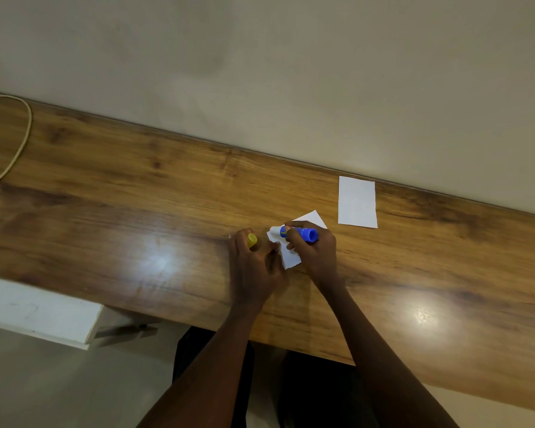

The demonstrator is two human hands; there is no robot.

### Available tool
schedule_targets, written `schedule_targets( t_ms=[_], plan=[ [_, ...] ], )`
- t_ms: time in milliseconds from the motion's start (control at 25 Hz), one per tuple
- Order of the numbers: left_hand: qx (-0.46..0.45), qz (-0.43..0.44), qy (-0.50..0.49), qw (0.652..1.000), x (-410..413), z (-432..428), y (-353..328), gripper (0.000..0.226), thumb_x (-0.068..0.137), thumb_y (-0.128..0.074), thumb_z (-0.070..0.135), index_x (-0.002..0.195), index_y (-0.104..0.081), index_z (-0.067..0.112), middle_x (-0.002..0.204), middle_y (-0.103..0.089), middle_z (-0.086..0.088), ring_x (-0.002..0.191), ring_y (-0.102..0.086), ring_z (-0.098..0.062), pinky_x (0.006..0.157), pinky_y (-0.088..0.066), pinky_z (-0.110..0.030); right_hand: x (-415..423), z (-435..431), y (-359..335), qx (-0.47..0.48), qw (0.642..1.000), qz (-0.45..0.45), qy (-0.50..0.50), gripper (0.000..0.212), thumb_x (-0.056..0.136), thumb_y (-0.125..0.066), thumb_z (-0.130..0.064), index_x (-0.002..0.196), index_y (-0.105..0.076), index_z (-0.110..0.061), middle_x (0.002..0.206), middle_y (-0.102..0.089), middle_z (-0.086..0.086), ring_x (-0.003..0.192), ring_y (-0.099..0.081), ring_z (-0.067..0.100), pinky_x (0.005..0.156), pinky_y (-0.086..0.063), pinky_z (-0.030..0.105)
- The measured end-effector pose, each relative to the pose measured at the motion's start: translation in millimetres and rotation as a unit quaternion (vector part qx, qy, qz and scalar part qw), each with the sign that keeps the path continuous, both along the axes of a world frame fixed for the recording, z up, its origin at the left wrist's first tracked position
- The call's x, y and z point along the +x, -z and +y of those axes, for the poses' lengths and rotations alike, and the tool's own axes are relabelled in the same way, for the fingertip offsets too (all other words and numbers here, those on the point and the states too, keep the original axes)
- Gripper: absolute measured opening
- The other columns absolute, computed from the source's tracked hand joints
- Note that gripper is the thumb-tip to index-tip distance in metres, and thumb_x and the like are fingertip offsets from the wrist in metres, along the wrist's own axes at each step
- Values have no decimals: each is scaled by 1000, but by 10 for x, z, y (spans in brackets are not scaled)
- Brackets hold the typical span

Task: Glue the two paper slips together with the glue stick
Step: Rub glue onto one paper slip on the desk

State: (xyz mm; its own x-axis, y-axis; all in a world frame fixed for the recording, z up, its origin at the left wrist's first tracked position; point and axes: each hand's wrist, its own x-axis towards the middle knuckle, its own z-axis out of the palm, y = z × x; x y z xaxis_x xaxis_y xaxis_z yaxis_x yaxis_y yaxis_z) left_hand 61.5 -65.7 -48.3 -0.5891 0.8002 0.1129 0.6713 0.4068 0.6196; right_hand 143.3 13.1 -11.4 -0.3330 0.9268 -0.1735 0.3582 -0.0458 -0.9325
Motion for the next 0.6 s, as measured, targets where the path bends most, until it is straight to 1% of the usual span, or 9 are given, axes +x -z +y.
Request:
schedule_targets(
  t_ms=[40, 120, 240, 320, 480, 600],
  plan=[
    [5, 1, 2, 1000, -1, 0, -2, 23, 74, -68, 23, 94, -67, 11, 112, -53, -24, 105, -49, -36, 81, -49, -44, 0, -10, 6, 14, 1000, -18, -19, 16, 82, -60, -10, 93, -65, 1, 80, -68, 25, 65, -58, 35, 58, -46, 16],
    [8, 1, 3, 1000, -2, -3, -8, 23, 74, -68, 23, 93, -67, 11, 111, -53, -24, 104, -49, -35, 79, -48, -42, 13, -24, 29, 32, 998, -45, -42, 18, 82, -60, -13, 95, -65, -1, 80, -68, 20, 63, -58, 29, 52, -41, 9],
    [-4, 8, 0, 1000, 0, -2, -13, 21, 76, -65, 24, 93, -67, 11, 113, -52, -23, 105, -48, -34, 79, -49, -42, 78, 28, 48, 49, 997, -57, -32, 21, 82, -61, -15, 99, -65, -2, 79, -65, 7, 57, -53, 10, 49, -39, 3],
    [-2, 10, -1, 1000, -1, 0, -16, 21, 76, -64, 23, 93, -68, 12, 111, -52, -23, 104, -48, -34, 79, -50, -42, 161, 123, 48, 64, 997, -53, -1, 21, 82, -62, -15, 98, -65, -1, 80, -62, 4, 56, -52, 5, 50, -39, 1],
    [2, 6, -2, 1000, 5, -6, -29, 22, 73, -66, 20, 93, -68, 11, 109, -52, -23, 102, -49, -35, 79, -52, -48, 321, 330, 63, 92, 993, -54, 45, 20, 83, -60, -14, 98, -64, -1, 81, -63, 8, 60, -53, 3, 52, -40, -2],
    [-1, 3, -1, 1000, 16, -6, -33, 22, 74, -65, 20, 94, -68, 11, 110, -51, -24, 104, -48, -36, 84, -49, -56, 357, 424, 96, 94, 992, -62, 58, 19, 83, -60, -13, 96, -64, -1, 83, -67, 16, 59, -52, 4, 52, -39, -2]
  ],
)
